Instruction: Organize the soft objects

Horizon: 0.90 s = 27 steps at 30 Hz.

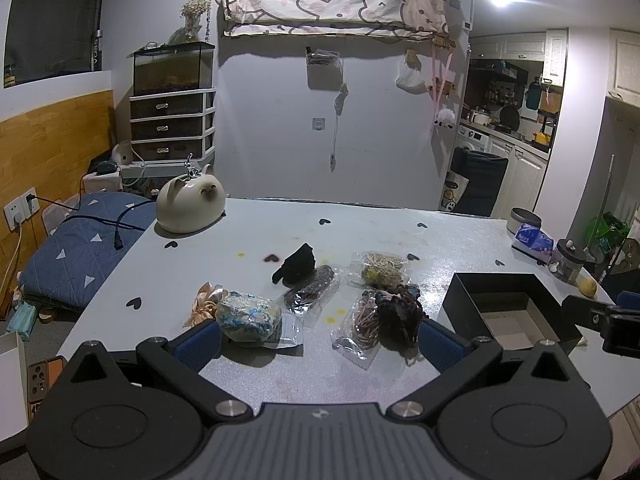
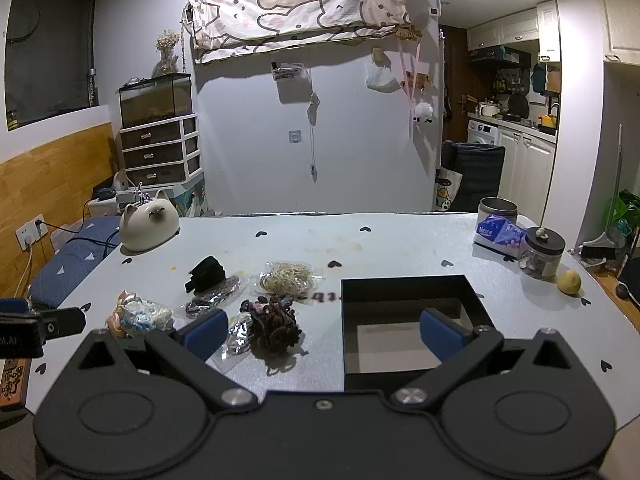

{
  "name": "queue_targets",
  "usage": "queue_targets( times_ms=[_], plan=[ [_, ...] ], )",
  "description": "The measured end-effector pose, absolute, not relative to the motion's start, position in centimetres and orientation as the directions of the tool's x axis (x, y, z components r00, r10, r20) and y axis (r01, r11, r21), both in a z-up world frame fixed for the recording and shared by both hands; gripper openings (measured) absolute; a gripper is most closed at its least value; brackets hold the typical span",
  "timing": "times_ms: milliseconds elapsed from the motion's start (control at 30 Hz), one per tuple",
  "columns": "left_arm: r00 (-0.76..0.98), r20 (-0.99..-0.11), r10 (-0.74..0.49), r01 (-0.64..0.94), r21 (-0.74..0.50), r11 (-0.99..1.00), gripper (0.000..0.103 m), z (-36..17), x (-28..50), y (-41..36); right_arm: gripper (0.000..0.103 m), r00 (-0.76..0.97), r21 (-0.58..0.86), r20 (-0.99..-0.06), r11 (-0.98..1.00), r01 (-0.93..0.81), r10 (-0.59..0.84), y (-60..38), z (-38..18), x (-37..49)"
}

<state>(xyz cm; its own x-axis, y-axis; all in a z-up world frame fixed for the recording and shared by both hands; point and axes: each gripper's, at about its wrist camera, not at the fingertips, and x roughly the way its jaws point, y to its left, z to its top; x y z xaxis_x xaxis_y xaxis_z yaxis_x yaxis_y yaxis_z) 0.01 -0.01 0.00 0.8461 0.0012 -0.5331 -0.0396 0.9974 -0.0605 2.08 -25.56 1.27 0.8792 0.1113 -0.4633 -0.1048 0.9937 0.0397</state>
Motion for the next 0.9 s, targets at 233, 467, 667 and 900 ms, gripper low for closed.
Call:
queue_targets(
  times_ms=[233,467,667,900],
  plan=[
    [0.846,-0.533,0.002,-0.04,-0.06,0.997,0.103,0.0,0.01,0.0,0.103,0.878,0.04,-0.465,0.994,-0.105,0.112,-25.59,1.25,2.09],
    [0.846,-0.533,0.002,-0.039,-0.059,0.998,0.103,0.0,0.0,-0.02,0.103,0.878,0.041,-0.465,0.994,-0.105,0.112,-25.52,1.25,2.13],
    [0.845,-0.534,0.003,-0.041,-0.059,0.997,0.103,-0.02,0.01,0.01,0.103,0.878,0.041,-0.466,0.994,-0.105,0.112,-25.52,1.2,2.13],
    [0.845,-0.535,0.002,-0.04,-0.059,0.997,0.103,-0.02,0.0,0.0,0.103,0.876,0.041,-0.47,0.994,-0.102,0.109,-25.12,0.9,2.32]
  ],
)
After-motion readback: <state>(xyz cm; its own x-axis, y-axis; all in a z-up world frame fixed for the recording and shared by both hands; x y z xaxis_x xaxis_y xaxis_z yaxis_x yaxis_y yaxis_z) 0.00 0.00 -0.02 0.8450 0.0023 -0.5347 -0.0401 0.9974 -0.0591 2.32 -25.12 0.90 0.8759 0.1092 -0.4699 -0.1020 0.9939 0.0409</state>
